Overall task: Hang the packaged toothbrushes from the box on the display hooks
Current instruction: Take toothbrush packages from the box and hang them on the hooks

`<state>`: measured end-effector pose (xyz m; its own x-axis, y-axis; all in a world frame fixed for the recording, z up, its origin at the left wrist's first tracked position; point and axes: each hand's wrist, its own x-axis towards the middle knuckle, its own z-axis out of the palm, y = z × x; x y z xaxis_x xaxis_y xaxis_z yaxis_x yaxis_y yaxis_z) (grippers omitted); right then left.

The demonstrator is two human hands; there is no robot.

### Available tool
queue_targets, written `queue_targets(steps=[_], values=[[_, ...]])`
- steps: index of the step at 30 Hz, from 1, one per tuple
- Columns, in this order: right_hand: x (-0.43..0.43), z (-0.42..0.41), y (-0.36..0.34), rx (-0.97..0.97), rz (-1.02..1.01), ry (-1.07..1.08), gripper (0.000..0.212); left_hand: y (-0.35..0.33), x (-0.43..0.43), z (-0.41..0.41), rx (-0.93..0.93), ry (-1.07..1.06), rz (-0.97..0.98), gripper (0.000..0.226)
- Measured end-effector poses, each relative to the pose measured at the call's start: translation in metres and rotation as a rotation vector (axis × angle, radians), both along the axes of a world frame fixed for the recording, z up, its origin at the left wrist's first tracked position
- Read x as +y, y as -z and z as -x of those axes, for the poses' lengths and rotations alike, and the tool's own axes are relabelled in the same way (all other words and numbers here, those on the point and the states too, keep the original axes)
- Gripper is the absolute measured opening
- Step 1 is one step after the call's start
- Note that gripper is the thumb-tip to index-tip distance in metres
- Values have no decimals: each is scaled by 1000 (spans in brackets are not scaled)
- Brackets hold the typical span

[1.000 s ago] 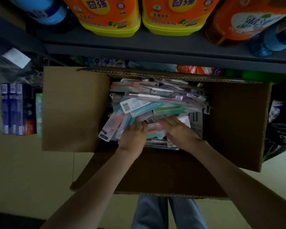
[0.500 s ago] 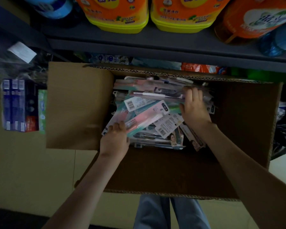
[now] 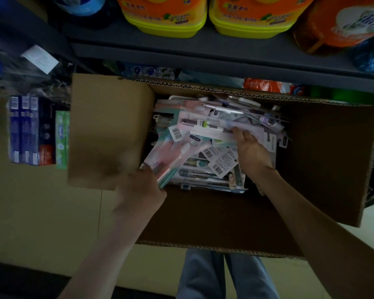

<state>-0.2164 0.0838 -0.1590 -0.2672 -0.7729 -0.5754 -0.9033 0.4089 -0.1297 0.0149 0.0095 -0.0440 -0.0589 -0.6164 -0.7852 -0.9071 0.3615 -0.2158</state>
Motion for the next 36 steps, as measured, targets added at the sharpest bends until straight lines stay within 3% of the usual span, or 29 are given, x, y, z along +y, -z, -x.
queue_targets(steps=[5,11,15,17,19,23,27,32,36], values=[[16,1,7,49,255,-78,59,-4,-10,11,20,-74,-97,56],[36,4,12,50,196,25,62,10,-8,15,12,-75,-9,48],[30,2,5,-165,152,421,45,41,7,19,87,-58,47,52],[21,-2,1,-310,143,577,51,55,14,16,142,-36,48,57],[9,-4,1,-409,81,632,57,65,17,14,177,-36,58,61],[-13,-8,7,-407,-26,668,46,71,17,10,214,-32,74,62],[-19,-18,13,-476,30,990,33,71,14,5,216,-7,74,63],[-16,-11,5,-712,146,1623,9,63,13,4,165,-35,50,62],[-4,2,-14,-762,255,1622,18,55,14,4,151,-145,44,58]])
